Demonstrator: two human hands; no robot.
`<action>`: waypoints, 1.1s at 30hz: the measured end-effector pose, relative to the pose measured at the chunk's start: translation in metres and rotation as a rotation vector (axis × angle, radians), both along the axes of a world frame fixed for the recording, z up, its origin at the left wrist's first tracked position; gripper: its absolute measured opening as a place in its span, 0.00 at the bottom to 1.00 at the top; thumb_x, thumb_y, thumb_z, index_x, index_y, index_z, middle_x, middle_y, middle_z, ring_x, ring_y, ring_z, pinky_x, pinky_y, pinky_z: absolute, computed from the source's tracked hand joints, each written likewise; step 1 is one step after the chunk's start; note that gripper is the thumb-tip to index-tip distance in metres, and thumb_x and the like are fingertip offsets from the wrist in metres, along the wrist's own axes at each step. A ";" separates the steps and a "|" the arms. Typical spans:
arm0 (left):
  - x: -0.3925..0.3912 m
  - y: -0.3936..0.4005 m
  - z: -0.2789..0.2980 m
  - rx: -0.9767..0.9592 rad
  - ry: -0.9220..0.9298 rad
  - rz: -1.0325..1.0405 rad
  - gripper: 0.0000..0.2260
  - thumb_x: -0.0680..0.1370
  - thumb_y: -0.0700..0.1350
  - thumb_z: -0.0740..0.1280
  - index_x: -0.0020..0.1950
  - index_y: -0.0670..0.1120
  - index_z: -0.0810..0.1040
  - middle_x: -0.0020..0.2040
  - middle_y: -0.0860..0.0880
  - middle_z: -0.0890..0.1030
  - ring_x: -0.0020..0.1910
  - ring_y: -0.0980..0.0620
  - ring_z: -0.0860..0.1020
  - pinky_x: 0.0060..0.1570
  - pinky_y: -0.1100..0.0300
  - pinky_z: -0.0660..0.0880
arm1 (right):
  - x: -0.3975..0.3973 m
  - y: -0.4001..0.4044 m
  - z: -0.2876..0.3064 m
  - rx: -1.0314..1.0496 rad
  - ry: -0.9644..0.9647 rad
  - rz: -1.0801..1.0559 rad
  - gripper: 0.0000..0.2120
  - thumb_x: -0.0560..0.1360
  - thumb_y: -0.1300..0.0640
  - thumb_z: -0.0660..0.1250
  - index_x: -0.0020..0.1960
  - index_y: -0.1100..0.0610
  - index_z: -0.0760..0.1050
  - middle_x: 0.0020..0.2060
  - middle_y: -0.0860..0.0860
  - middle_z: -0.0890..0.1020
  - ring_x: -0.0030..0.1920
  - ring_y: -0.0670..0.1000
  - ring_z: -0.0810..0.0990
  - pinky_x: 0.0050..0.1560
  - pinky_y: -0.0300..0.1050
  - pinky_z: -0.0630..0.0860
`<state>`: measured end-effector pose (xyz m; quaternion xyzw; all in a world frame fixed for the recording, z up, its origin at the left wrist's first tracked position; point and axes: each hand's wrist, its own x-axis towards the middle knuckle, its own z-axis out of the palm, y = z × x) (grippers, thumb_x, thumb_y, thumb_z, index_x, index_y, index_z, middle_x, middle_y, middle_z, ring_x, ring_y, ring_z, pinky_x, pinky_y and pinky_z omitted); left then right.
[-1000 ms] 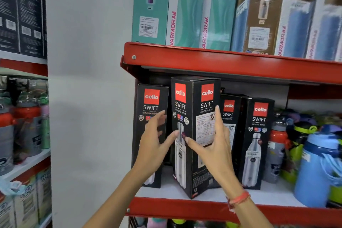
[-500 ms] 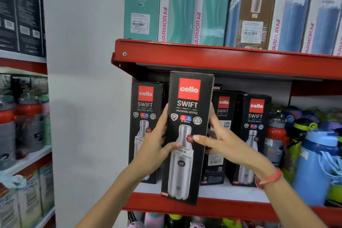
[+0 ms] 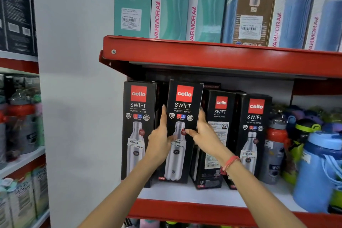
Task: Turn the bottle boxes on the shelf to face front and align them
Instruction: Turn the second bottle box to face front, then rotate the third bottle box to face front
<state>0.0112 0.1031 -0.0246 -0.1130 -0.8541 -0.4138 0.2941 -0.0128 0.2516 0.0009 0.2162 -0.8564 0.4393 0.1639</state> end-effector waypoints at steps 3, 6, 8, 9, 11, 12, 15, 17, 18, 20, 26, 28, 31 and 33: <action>-0.005 -0.001 -0.007 -0.005 -0.029 0.017 0.43 0.77 0.38 0.66 0.75 0.58 0.36 0.65 0.42 0.77 0.57 0.41 0.79 0.59 0.43 0.74 | -0.003 -0.001 -0.006 0.014 -0.002 0.000 0.43 0.77 0.65 0.64 0.78 0.49 0.37 0.69 0.53 0.73 0.66 0.50 0.73 0.61 0.40 0.67; -0.009 -0.001 -0.012 -0.015 -0.028 0.044 0.43 0.77 0.39 0.66 0.75 0.56 0.36 0.66 0.41 0.75 0.57 0.39 0.78 0.58 0.43 0.74 | -0.004 -0.004 -0.011 0.058 0.050 -0.047 0.42 0.78 0.62 0.65 0.79 0.50 0.39 0.69 0.54 0.73 0.65 0.52 0.74 0.64 0.44 0.69; -0.010 -0.001 -0.016 -0.027 0.003 0.068 0.43 0.78 0.37 0.65 0.74 0.57 0.34 0.70 0.41 0.71 0.60 0.40 0.77 0.59 0.45 0.73 | -0.001 -0.002 -0.015 0.052 0.197 -0.134 0.36 0.77 0.58 0.67 0.78 0.52 0.51 0.66 0.54 0.76 0.61 0.51 0.78 0.62 0.43 0.73; -0.009 -0.002 -0.018 -0.031 0.035 0.080 0.42 0.78 0.36 0.65 0.74 0.57 0.34 0.72 0.41 0.69 0.60 0.41 0.77 0.58 0.48 0.74 | 0.002 0.000 -0.017 0.000 0.308 -0.188 0.31 0.76 0.56 0.68 0.76 0.53 0.59 0.63 0.53 0.78 0.58 0.50 0.80 0.59 0.41 0.75; -0.006 -0.001 -0.021 -0.028 0.108 0.095 0.40 0.78 0.35 0.64 0.76 0.55 0.38 0.73 0.42 0.65 0.57 0.45 0.77 0.52 0.56 0.73 | 0.008 0.008 -0.022 -0.121 0.550 -0.336 0.23 0.76 0.54 0.68 0.70 0.55 0.70 0.58 0.52 0.80 0.55 0.48 0.80 0.54 0.37 0.78; -0.004 -0.001 -0.021 -0.028 0.147 0.097 0.38 0.78 0.35 0.63 0.77 0.54 0.42 0.74 0.43 0.64 0.56 0.46 0.77 0.49 0.59 0.72 | 0.008 0.012 -0.026 -0.153 0.643 -0.439 0.22 0.76 0.54 0.69 0.68 0.56 0.71 0.57 0.53 0.79 0.56 0.49 0.78 0.54 0.41 0.77; 0.005 0.003 -0.022 -0.054 0.269 0.104 0.31 0.79 0.37 0.62 0.77 0.49 0.52 0.75 0.46 0.62 0.61 0.48 0.75 0.50 0.66 0.69 | 0.006 0.018 -0.037 -0.095 0.579 -0.736 0.38 0.70 0.46 0.73 0.73 0.59 0.62 0.63 0.60 0.71 0.59 0.57 0.69 0.57 0.51 0.72; 0.012 0.009 -0.021 -0.102 0.343 0.132 0.27 0.79 0.38 0.62 0.76 0.46 0.57 0.75 0.45 0.62 0.67 0.47 0.71 0.57 0.66 0.67 | 0.004 0.017 -0.043 -0.001 0.323 -0.771 0.51 0.67 0.41 0.74 0.78 0.59 0.50 0.69 0.64 0.65 0.63 0.63 0.67 0.56 0.57 0.74; 0.015 0.013 -0.021 -0.121 0.372 0.145 0.26 0.79 0.39 0.62 0.75 0.45 0.59 0.75 0.45 0.63 0.70 0.48 0.67 0.61 0.66 0.65 | 0.003 0.016 -0.046 0.016 0.216 -0.740 0.54 0.67 0.41 0.74 0.78 0.57 0.44 0.71 0.64 0.63 0.64 0.65 0.67 0.53 0.59 0.75; 0.020 0.018 -0.020 -0.117 0.402 0.139 0.23 0.79 0.40 0.62 0.74 0.44 0.62 0.73 0.44 0.66 0.71 0.48 0.65 0.66 0.65 0.61 | 0.002 0.019 -0.052 -0.012 0.172 -0.655 0.55 0.68 0.44 0.75 0.78 0.52 0.38 0.69 0.65 0.64 0.62 0.67 0.70 0.48 0.58 0.76; 0.031 0.033 -0.020 -0.007 0.359 -0.066 0.24 0.78 0.42 0.66 0.73 0.48 0.62 0.66 0.51 0.71 0.66 0.57 0.70 0.66 0.56 0.69 | 0.034 0.048 -0.052 -0.131 0.389 -0.442 0.55 0.66 0.38 0.73 0.76 0.38 0.34 0.67 0.58 0.67 0.51 0.50 0.73 0.41 0.39 0.73; 0.034 0.040 -0.017 0.063 0.287 -0.141 0.26 0.77 0.46 0.67 0.73 0.49 0.62 0.67 0.52 0.71 0.65 0.59 0.69 0.65 0.59 0.69 | 0.050 0.062 -0.041 -0.175 0.450 -0.335 0.55 0.65 0.38 0.74 0.76 0.36 0.36 0.66 0.47 0.67 0.56 0.39 0.68 0.51 0.38 0.69; 0.040 0.050 -0.013 0.132 0.134 -0.271 0.33 0.74 0.52 0.70 0.75 0.51 0.59 0.68 0.53 0.71 0.67 0.61 0.68 0.66 0.60 0.68 | 0.069 0.090 -0.026 -0.219 0.424 -0.160 0.55 0.62 0.35 0.75 0.75 0.32 0.40 0.66 0.28 0.60 0.66 0.27 0.59 0.64 0.40 0.64; 0.043 0.054 -0.010 0.151 0.065 -0.371 0.35 0.73 0.53 0.71 0.75 0.55 0.57 0.69 0.56 0.71 0.67 0.63 0.68 0.66 0.58 0.68 | 0.079 0.106 -0.021 -0.224 0.341 -0.066 0.55 0.61 0.34 0.76 0.74 0.30 0.41 0.72 0.33 0.62 0.71 0.38 0.63 0.69 0.52 0.68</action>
